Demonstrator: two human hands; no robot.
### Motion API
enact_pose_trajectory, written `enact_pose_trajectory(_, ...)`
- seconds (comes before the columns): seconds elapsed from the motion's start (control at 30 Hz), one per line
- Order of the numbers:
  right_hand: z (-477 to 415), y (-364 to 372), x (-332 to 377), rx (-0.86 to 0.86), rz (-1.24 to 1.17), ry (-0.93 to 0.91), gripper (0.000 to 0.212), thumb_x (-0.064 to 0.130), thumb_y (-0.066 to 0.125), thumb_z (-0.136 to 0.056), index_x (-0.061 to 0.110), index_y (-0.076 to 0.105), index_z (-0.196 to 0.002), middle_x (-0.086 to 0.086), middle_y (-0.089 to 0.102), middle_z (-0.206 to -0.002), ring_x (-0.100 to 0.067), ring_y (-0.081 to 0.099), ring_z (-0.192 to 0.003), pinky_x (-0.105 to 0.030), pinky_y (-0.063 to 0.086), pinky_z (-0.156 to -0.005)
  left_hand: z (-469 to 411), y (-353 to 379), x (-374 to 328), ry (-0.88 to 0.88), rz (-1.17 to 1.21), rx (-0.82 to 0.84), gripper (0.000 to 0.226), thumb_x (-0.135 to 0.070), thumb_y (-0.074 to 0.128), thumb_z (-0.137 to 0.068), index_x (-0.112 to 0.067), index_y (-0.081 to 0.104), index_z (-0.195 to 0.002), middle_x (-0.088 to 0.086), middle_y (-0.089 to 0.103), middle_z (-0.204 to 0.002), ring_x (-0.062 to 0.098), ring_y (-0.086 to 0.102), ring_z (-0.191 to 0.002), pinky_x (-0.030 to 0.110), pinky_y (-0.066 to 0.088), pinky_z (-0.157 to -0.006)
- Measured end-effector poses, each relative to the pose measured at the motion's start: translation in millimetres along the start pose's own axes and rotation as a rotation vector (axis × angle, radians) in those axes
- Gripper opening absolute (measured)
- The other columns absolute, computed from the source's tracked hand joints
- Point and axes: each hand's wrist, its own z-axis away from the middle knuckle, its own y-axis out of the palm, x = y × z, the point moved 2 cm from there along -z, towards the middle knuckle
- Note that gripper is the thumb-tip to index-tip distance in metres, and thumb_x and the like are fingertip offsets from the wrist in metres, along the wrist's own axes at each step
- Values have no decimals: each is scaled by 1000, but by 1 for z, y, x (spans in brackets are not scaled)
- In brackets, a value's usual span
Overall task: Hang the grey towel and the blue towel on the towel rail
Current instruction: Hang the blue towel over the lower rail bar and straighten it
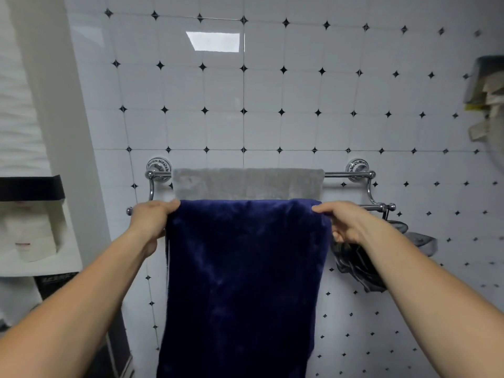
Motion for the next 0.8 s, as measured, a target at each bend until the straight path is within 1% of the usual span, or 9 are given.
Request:
enact_pose_trajectory(0.07,-3,-6,5,-34,-47,-35,17,26,73,-78,15,70,-91,-5,69,-78,-22,61,-69,-26,47,-59,-5,-2,-3,-42,47,-52,17,-15,68,-86,-3,65,-98,10,64,-85,23,56,-62,30,47,-54)
enact_pose_trajectory(0.13,-8,-11,9,-131,-36,-80,25,33,74,-79,10,71,-88,-9,72,-77,-25,65,-68,-30,53,-60,-8,-4,-3,-71,76,-81,22,-10,68,-85,1,65,-104,9,63,-78,22,55,-58,26,47,-47)
enact_pose_trajectory(0.23,-13,-13,11,-297,127,-196,23,31,63,-83,9,66,-76,-11,65,-69,-24,57,-63,-31,46,-61,-7,-3,2,-108,83,-84,19,-7,67,-84,-1,64,-102,8,63,-73,22,56,-56,26,49,-48)
enact_pose_trajectory(0.3,-16,-12,13,-267,218,-282,20,21,58,-83,5,66,-73,-12,63,-71,-23,53,-67,-31,46,-62,-7,-2,4,-115,47,-52,15,-9,68,-83,-2,65,-97,7,63,-73,21,57,-57,29,47,-54)
enact_pose_trajectory(0.43,-13,-7,22,-295,514,-300,40,41,71,-69,2,64,-73,-8,66,-71,-25,59,-68,-36,47,-68,-9,5,2,-114,-32,1,9,-16,70,-84,-8,66,-86,6,67,-77,21,60,-65,31,47,-59)
enact_pose_trajectory(0.53,-11,3,35,-348,570,-269,26,27,74,-66,11,53,-65,-6,59,-73,-26,57,-70,-35,46,-68,-14,9,-2,-61,-112,-45,12,-17,70,-83,-7,65,-86,8,65,-79,26,57,-68,33,44,-64)
enact_pose_trajectory(0.63,-11,1,52,-364,425,-246,24,10,77,-67,5,57,-80,-8,59,-84,-27,57,-82,-35,49,-79,-22,6,-5,-17,-205,-92,12,-13,70,-79,-4,64,-85,11,62,-75,26,55,-64,31,37,-58)
enact_pose_trajectory(0.7,-11,1,63,-362,300,-282,20,2,75,-65,4,60,-79,-6,61,-74,-24,59,-73,-29,47,-68,-27,1,-5,-11,-264,-95,18,-14,71,-76,1,64,-85,16,67,-80,29,61,-68,32,42,-59)
enact_pose_trajectory(0.8,-6,11,72,-164,210,-387,12,-1,70,-75,9,67,-70,2,64,-55,-6,58,-43,-13,40,-43,-35,-7,-4,-2,-344,-137,27,-18,73,-70,4,67,-83,22,72,-86,36,69,-85,48,55,-82)
